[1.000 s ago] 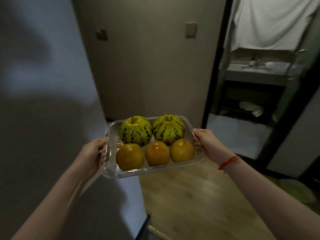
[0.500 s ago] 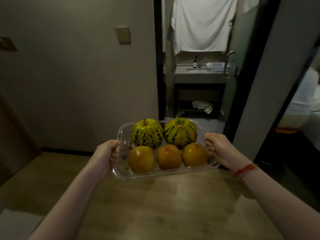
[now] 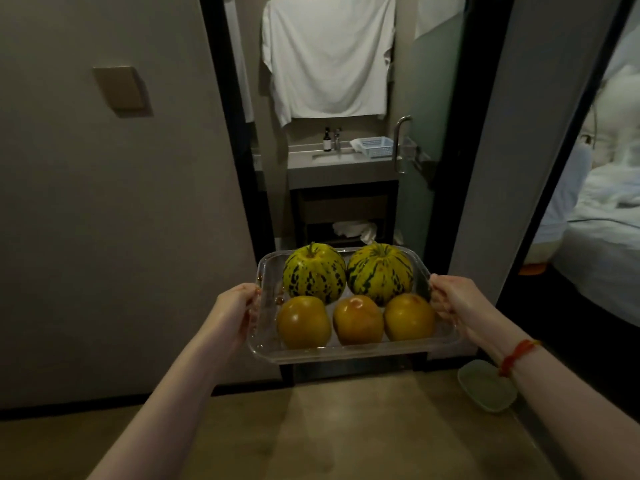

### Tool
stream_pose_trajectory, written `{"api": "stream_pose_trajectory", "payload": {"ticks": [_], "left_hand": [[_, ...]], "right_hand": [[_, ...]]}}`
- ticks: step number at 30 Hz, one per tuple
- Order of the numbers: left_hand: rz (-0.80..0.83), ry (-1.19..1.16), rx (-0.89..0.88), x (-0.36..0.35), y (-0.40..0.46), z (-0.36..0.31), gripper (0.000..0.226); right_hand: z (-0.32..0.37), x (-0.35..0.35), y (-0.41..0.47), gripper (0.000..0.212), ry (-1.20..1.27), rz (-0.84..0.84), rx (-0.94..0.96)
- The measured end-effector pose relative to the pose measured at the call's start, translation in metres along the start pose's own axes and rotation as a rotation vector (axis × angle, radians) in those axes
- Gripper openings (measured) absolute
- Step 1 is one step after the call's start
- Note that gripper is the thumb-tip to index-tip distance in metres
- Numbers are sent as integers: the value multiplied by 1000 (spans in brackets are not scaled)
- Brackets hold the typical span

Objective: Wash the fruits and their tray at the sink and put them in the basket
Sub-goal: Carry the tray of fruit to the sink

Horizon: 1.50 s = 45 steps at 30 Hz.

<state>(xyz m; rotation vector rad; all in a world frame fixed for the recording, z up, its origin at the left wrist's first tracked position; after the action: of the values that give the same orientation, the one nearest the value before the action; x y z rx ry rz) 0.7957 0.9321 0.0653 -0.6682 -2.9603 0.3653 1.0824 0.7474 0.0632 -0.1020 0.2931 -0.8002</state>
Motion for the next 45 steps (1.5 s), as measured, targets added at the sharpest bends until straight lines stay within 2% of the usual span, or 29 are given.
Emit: {"api": "stream_pose_trajectory", "payload": {"ticks": [6,19,23,26,35,45], "left_hand": [[57,10,-16,-43,121,-31,32],[-23,6,-48,-132,402,-125,22],[1,-4,-77,-154,478,-154,25],[-31,-14,-94,-161,537,-168,28],[22,-54,-71,-187,717,-218,29],[-27,-90,-55,-198,906,-245,37]], "right_hand": [[26,-5,112,39,21,-4,8],[101,-36,425,40,25,3,28],[117,-51,509,41,28,8,26],[125,-64,570,41,26,4,27],[152,-115,754,39,26,9,-4],[160,-182,960,44,95,122,-40]]}}
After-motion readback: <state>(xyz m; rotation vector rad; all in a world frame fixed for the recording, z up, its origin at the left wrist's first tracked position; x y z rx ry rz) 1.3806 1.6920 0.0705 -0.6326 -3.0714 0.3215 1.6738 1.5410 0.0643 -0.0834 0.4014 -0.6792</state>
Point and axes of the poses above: each hand's wrist, its own y-axis towards the middle knuckle, its own x-axis out of the back of the hand, z = x × y, the point moved 10 cm from there along y, towards the middle knuckle, and after that the axes turned 11 degrees about y, right-handed, at the moved point
